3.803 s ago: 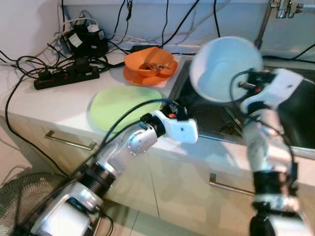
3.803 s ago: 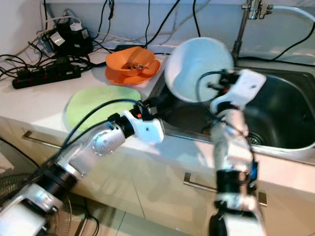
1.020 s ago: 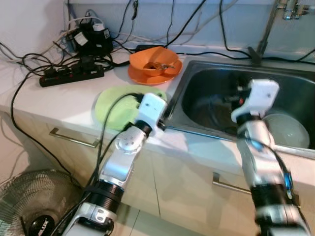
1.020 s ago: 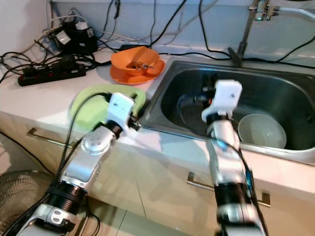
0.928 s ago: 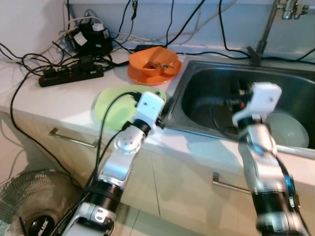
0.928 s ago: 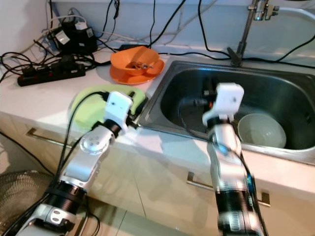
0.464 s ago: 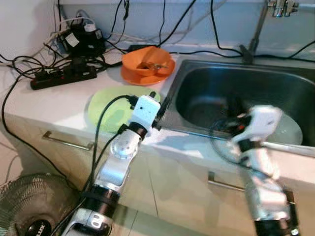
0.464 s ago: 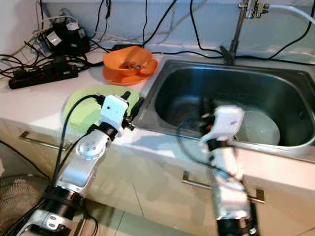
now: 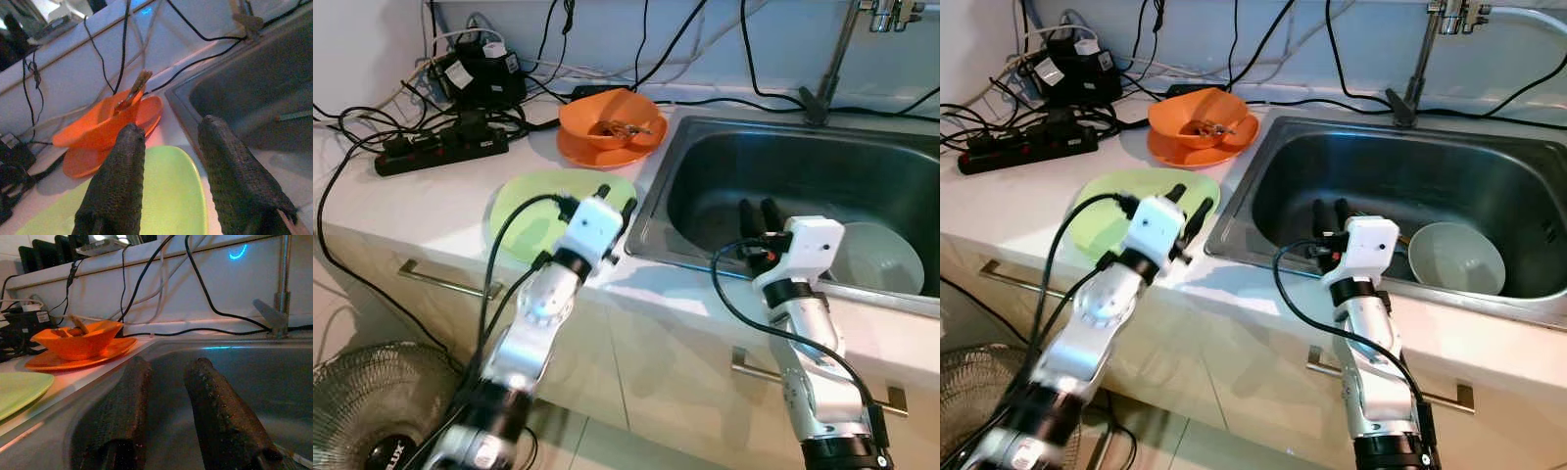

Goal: Kitchen organization

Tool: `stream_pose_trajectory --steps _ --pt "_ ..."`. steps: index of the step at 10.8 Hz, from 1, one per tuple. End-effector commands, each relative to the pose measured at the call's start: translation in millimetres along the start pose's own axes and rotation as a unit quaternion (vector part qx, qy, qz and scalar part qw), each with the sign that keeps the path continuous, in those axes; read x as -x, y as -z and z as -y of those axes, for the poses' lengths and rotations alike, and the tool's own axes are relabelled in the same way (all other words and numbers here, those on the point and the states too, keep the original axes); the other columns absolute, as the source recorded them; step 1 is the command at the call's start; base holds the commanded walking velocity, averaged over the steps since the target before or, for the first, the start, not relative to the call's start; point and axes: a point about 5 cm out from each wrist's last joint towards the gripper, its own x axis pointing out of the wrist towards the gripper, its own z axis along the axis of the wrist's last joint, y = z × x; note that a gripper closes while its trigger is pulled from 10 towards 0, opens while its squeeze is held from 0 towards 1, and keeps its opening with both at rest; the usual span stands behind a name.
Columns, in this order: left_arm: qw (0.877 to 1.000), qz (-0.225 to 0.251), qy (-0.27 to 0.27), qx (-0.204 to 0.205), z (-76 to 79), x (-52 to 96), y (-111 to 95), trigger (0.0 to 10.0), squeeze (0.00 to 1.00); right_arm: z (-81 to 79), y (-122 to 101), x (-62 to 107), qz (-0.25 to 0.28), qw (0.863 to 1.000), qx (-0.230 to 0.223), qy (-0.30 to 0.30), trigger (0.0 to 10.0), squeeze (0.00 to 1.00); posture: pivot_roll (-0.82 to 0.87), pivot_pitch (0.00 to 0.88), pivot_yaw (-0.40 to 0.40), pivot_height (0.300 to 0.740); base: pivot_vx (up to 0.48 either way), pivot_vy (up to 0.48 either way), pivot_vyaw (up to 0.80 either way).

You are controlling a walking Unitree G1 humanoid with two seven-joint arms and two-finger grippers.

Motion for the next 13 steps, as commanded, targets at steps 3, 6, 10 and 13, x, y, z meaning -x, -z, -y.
stream_pose_trajectory --steps 3,6,10,13 --pt "0.984 0.000 0.080 -0.157 -10.1 15.2 -8.0 10.0 0.00 -6.0 5.0 -3.1 -0.013 1.000 -0.006 -0.004 10.0 0.00 0.06 0.024 0.117 0.740 0.000 0.000 0.00" --pt "0.961 -0.071 0.132 -0.234 -25.6 31.0 3.0 10.0 0.00 -7.7 7.5 -4.0 -0.017 1.000 -0.008 -0.006 10.0 0.00 0.08 0.014 0.116 0.740 0.000 0.000 0.00" --pt "0.941 -0.136 0.174 -0.258 -24.2 41.2 15.0 10.0 0.00 -7.8 8.6 -6.2 -0.023 1.000 -0.007 -0.009 10.0 0.00 0.08 0.032 0.113 0.740 0.000 0.000 0.00" --pt "0.926 -0.165 0.158 -0.300 -33.4 38.5 17.9 10.0 0.00 -7.4 8.7 -7.1 -0.023 1.000 -0.007 -0.007 10.0 0.00 0.08 0.038 0.116 0.740 0.000 0.000 0.00"
